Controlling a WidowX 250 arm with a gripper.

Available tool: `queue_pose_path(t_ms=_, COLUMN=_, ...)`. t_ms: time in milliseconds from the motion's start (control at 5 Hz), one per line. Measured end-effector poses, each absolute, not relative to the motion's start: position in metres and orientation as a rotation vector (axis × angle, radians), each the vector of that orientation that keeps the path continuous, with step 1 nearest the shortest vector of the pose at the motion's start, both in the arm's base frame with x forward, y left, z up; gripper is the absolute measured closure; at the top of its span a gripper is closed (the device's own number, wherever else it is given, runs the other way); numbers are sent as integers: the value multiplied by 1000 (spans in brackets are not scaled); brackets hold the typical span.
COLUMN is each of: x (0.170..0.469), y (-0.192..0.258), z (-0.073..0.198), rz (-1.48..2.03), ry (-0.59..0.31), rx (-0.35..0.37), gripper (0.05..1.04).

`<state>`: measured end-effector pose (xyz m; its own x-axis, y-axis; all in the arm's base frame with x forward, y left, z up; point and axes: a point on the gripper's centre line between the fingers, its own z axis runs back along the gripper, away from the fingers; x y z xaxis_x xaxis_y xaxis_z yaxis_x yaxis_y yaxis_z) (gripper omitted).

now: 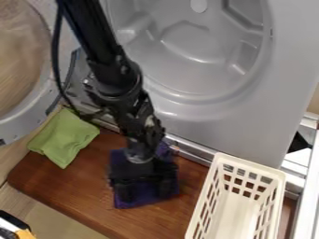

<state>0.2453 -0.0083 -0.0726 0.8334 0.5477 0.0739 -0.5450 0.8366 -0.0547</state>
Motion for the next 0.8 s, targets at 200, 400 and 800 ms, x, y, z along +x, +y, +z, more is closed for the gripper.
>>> queue_pose_path(t_ms=200, x=256, y=-24, z=-73, rz=573, ry=-75, rx=-63, gripper=82)
queue_pose_path(t_ms=400, x=262, y=-39, z=-73, rz=550, ry=-70, rx=-87, gripper=82)
queue_pose_path(t_ms=800, x=257, y=-52, z=-69, rz=488, ry=-73, rx=-94, gripper=85)
